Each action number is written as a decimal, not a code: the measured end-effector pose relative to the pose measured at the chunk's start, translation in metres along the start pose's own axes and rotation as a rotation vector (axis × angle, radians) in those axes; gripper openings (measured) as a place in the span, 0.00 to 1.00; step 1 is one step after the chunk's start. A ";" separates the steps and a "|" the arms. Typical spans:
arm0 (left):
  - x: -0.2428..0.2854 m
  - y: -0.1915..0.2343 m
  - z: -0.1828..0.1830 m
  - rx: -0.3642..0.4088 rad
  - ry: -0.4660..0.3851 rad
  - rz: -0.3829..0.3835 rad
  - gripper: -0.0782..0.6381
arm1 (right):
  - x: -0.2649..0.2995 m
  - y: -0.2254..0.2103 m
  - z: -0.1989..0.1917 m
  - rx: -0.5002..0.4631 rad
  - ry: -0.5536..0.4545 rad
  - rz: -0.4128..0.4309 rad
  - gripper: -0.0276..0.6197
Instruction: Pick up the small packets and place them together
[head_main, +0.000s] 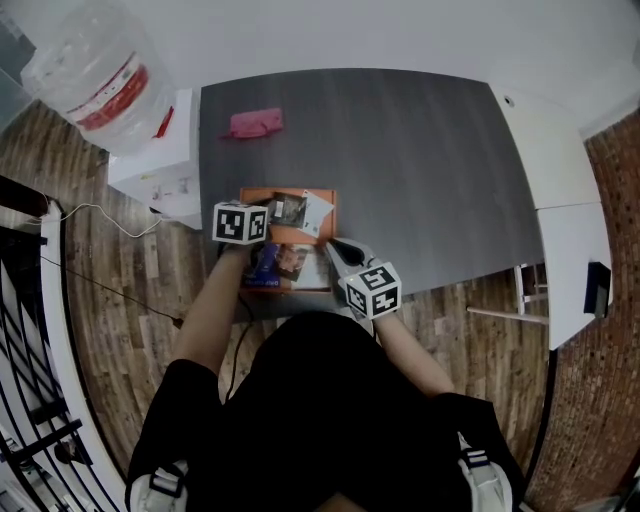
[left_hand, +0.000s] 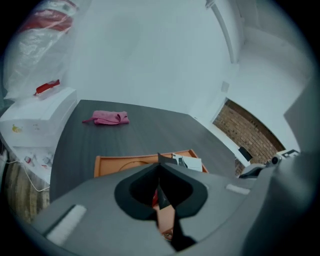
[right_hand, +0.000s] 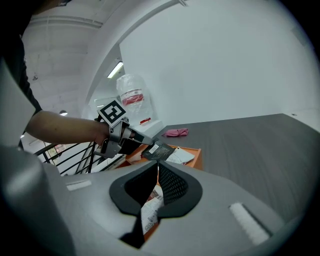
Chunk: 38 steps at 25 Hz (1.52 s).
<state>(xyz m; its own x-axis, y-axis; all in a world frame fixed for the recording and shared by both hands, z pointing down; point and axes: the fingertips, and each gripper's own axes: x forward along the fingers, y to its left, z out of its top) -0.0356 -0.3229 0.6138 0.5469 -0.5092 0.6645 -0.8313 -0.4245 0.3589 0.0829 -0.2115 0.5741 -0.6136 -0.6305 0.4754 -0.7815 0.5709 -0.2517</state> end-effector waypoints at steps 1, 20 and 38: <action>0.000 0.000 0.002 -0.006 -0.014 0.003 0.12 | 0.000 0.000 -0.001 0.000 0.004 0.001 0.06; -0.053 -0.016 0.039 0.206 -0.320 0.097 0.36 | -0.001 -0.004 0.003 -0.010 -0.009 -0.001 0.06; -0.065 -0.075 -0.087 0.305 -0.081 -0.049 0.28 | 0.007 0.006 0.009 -0.008 -0.056 0.039 0.05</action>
<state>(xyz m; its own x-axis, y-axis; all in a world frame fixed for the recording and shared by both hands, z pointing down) -0.0172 -0.1924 0.6007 0.6023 -0.5354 0.5920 -0.7420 -0.6491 0.1679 0.0726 -0.2170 0.5680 -0.6488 -0.6363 0.4173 -0.7563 0.5994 -0.2621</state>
